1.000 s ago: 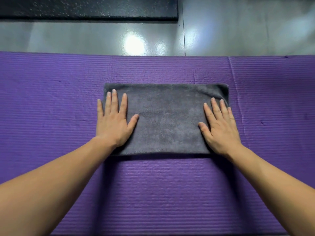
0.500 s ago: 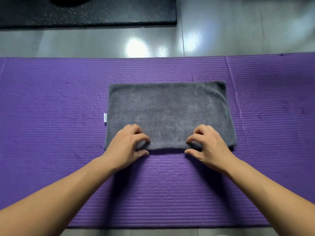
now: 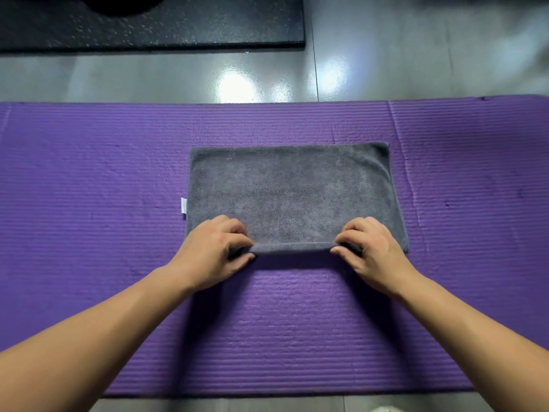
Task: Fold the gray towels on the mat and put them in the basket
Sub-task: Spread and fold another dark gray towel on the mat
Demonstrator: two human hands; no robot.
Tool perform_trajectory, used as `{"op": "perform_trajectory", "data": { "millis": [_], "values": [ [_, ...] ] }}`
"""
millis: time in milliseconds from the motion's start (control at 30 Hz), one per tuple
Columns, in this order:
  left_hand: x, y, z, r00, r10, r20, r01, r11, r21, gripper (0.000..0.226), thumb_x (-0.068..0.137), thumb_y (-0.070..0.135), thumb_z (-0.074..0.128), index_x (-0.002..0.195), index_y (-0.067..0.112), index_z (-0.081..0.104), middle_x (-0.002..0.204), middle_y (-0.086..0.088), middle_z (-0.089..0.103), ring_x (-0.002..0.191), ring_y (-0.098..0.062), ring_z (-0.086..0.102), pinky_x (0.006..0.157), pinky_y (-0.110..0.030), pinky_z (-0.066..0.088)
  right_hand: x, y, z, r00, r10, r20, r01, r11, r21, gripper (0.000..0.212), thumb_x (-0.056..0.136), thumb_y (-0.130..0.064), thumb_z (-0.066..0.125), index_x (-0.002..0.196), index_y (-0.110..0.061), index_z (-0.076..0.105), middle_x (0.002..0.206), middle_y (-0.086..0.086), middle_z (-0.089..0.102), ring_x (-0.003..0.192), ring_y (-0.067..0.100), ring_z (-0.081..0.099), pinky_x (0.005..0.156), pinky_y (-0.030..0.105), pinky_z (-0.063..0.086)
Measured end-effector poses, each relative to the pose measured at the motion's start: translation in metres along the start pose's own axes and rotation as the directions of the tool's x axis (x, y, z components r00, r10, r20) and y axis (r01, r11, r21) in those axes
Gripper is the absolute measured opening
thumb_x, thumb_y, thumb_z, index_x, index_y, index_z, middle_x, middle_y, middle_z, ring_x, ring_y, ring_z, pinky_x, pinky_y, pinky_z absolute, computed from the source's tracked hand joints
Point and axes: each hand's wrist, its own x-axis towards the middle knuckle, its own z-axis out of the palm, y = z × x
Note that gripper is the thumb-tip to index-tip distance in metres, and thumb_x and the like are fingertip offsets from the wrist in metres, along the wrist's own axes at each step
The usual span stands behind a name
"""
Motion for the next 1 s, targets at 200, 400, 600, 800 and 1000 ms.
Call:
{"op": "perform_trajectory", "data": {
  "millis": [200,400,600,800,1000],
  "values": [
    [0.011,-0.008,-0.024,0.991,-0.001,0.133,0.003,1.000,-0.018,0.029,0.084,0.047,0.056,0.089,0.024,0.072,0.091,0.008,0.068,0.082,-0.020,0.064,0.069,-0.036,0.055,0.035,-0.007,-0.038,0.993,0.054,0.104,-0.061,0.996,0.060,0.018,0.086,-0.041,0.076,0.085,-0.023,0.073,0.083,-0.014,0.062,0.083,0.014,0.061,0.079,0.031,0.048],
    [0.072,-0.023,-0.084,0.971,-0.190,0.142,0.197,0.980,-0.034,0.021,0.088,0.036,0.073,0.086,0.016,0.069,0.081,0.004,0.069,0.079,-0.016,0.061,0.071,-0.033,0.047,0.103,-0.003,-0.079,0.969,0.112,0.219,-0.128,0.990,0.057,0.015,0.086,-0.036,0.077,0.082,-0.022,0.073,0.074,-0.016,0.067,0.071,-0.004,0.059,0.066,0.007,0.039],
    [0.136,-0.054,-0.081,0.893,-0.431,0.129,0.400,0.892,0.211,0.017,0.095,0.041,0.064,0.089,0.026,0.060,0.105,-0.006,0.070,0.096,-0.031,0.060,0.076,-0.037,0.045,0.182,0.015,-0.095,0.923,0.165,0.348,-0.162,0.986,-0.039,0.019,0.087,-0.042,0.076,0.085,-0.023,0.075,0.078,-0.014,0.071,0.073,-0.003,0.060,0.066,0.011,0.040],
    [0.150,-0.061,-0.063,0.831,-0.556,0.020,0.543,0.819,0.187,0.024,0.099,0.045,0.056,0.102,0.021,0.059,0.116,-0.012,0.069,0.111,-0.035,0.061,0.081,-0.039,0.041,0.220,0.025,-0.084,0.901,0.179,0.394,-0.122,0.979,-0.165,0.026,0.087,-0.043,0.076,0.091,-0.018,0.075,0.085,-0.002,0.072,0.082,0.018,0.063,0.072,0.028,0.041],
    [0.156,-0.068,-0.067,0.793,-0.606,0.061,0.597,0.794,0.117,0.021,0.098,0.046,0.060,0.096,0.025,0.054,0.116,-0.009,0.068,0.112,-0.033,0.059,0.084,-0.038,0.041,0.224,0.026,-0.079,0.904,0.195,0.381,-0.124,0.971,-0.203,0.025,0.087,-0.043,0.076,0.093,-0.018,0.075,0.089,0.001,0.072,0.087,0.021,0.063,0.073,0.029,0.041]
  ]
}}
